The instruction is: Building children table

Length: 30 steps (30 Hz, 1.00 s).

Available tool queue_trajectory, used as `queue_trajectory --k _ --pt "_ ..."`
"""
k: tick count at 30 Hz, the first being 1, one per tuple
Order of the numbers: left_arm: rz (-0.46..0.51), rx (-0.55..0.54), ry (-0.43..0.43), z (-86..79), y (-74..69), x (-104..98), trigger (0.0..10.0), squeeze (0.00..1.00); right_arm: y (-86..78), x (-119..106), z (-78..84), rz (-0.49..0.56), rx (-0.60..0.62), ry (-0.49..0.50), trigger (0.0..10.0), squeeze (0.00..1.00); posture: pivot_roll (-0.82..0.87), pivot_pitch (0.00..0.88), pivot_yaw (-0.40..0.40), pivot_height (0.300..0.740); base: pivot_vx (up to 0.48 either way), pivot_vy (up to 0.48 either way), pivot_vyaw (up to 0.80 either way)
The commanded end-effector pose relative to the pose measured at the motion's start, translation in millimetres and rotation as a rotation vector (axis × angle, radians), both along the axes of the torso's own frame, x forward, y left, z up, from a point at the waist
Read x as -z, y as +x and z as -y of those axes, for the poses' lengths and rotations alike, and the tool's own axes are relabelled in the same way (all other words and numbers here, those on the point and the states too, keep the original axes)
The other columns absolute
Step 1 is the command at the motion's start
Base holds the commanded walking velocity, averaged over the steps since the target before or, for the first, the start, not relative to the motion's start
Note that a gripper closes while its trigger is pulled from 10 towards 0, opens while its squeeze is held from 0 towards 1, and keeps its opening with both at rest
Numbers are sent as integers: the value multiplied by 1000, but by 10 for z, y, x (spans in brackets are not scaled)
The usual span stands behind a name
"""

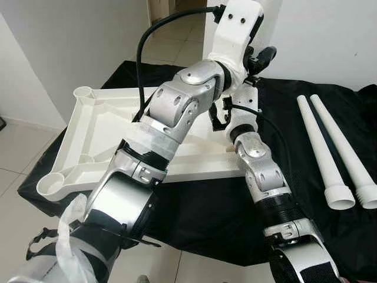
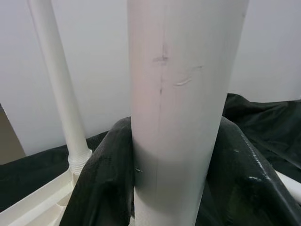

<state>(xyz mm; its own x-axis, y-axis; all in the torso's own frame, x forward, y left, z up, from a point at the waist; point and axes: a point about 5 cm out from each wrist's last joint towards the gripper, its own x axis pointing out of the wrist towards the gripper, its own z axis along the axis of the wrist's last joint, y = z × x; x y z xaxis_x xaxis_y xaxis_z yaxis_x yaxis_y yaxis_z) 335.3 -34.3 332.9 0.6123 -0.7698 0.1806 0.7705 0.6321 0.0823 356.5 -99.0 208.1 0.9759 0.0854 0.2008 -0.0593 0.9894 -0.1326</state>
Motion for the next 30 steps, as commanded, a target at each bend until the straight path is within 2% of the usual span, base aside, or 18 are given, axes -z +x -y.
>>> queue_trajectory --k 1,2,5,6,16,17,18,19,20,21,22,26,28,29,30 --pt "39 11 -2 41 -44 -51 10000 0 18 -29 -14 16 6 3 6706 0 -83 0 33 740 0 0 0" --pt "42 11 -1 45 -47 -52 10000 0 21 -27 -9 16 11 5 4392 0 -82 0 33 740 0 0 0" --pt "45 10 1 50 -44 -53 10000 0 33 -24 -4 15 19 4 4392 0 -81 0 32 740 0 0 0" --pt "48 8 1 51 -43 -58 10000 0 36 -17 5 12 24 7 0 0 -80 0 33 740 0 0 0" --pt "68 3 -1 61 -51 -81 10000 0 60 7 54 4 51 19 0 0 -75 0 28 740 0 0 0" --pt "84 1 1 59 -56 -88 10000 0 63 7 58 5 58 20 980 0 -75 0 28 740 0 0 0" --pt "84 1 1 59 -56 -88 10000 0 63 7 58 5 58 20 980 0 -75 0 28 740 0 0 0" --pt "101 5 1 58 -66 -96 10000 0 68 5 65 4 65 22 9843 0 -74 0 26 740 0 0 0" --pt "105 28 -26 53 -90 -112 10000 231 73 0 77 3 77 27 10000 0 -75 0 26 740 0 0 0" --pt "105 28 -26 53 -90 -112 10000 231 73 0 77 3 77 27 10000 0 -75 0 26 740 0 0 0" --pt "104 56 -52 54 -118 -123 10000 1000 77 -3 92 2 88 32 10000 0 -76 0 25 740 0 0 0" --pt "106 96 -85 57 -162 -137 10000 1000 84 -5 116 -1 104 39 10000 0 -77 0 24 740 0 0 0" --pt "150 131 -97 61 -229 -169 10000 1000 86 2 176 -7 133 45 10000 0 -82 0 25 740 0 0 0" --pt "167 134 -98 58 -240 -179 10000 55 87 5 188 -8 138 47 10000 0 -82 0 25 740 0 0 0" --pt "167 134 -98 58 -240 -179 10000 55 87 5 188 -8 138 47 10000 0 -82 0 25 740 0 0 0"
